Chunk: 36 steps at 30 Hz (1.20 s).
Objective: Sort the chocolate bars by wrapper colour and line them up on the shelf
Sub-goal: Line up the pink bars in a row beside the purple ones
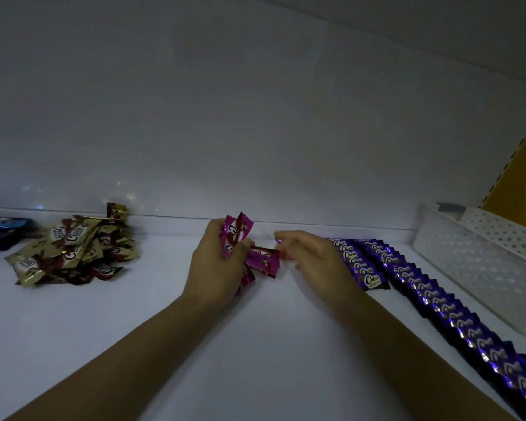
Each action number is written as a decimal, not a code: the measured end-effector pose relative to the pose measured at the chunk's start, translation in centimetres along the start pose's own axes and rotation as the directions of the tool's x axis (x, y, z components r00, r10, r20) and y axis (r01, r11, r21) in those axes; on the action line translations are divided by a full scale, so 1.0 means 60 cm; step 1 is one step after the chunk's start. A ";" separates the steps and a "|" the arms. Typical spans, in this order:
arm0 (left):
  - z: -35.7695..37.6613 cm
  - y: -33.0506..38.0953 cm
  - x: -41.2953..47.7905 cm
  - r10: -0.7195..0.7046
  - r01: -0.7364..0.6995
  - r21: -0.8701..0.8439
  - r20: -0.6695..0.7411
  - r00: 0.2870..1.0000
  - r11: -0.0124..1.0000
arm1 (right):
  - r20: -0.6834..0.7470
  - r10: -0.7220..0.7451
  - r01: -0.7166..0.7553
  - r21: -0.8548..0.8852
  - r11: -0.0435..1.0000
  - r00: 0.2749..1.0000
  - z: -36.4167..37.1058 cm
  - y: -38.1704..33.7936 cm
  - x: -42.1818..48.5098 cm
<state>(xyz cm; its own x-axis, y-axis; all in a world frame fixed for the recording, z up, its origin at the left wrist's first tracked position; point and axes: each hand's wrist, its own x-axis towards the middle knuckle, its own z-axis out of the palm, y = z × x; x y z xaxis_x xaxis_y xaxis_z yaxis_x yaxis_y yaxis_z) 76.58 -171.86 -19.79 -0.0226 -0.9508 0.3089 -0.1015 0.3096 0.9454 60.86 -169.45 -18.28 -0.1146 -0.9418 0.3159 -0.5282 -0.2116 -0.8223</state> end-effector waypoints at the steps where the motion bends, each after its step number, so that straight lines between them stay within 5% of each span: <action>1: 0.000 0.001 0.000 0.004 -0.003 -0.011 0.008 1.000 1.000 | 0.070 0.026 -0.034 0.103 0.994 0.997 0.002 -0.006 -0.004; 4: -0.003 0.004 -0.003 0.027 -0.026 -0.024 0.021 0.999 0.999 | 0.142 0.042 -0.072 0.214 0.974 0.989 0.008 -0.019 -0.012; 13: -0.006 0.010 -0.009 -0.048 0.053 -0.119 0.039 0.998 0.992 | -0.100 0.291 -0.243 0.337 0.910 0.951 -0.022 -0.026 -0.006; 27: -0.007 0.020 -0.012 0.000 -0.006 0.021 0.260 0.966 1.000 | -0.090 0.221 -0.146 0.508 0.849 0.971 -0.002 -0.042 -0.013; 29: -0.009 0.021 -0.012 0.007 -0.014 0.028 0.239 0.971 1.000 | -0.227 0.224 -0.122 0.390 0.913 0.948 -0.023 -0.030 -0.001; 31: -0.010 0.019 -0.015 -0.005 0.003 0.011 0.196 0.981 1.000 | -0.366 0.085 -0.075 0.041 0.996 0.927 -0.046 -0.009 0.006; 33: -0.010 0.017 -0.018 -0.026 0.029 -0.015 0.156 0.987 0.999 | -0.309 -0.053 -0.052 -0.323 0.945 0.950 -0.057 0.011 0.004; 36: -0.009 0.020 -0.017 -0.040 0.044 -0.029 0.136 0.990 0.999 | -0.147 -0.027 -0.067 -0.596 0.800 0.989 -0.055 0.018 0.009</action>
<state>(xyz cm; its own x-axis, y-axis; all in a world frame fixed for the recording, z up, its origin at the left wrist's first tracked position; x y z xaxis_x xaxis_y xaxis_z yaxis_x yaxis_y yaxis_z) 77.00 -170.54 -18.94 -0.1538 -0.9549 0.2538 -0.0737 0.2673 0.9608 57.44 -169.34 -17.43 -0.2231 -0.8870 0.4042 -0.9166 0.0497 -0.3967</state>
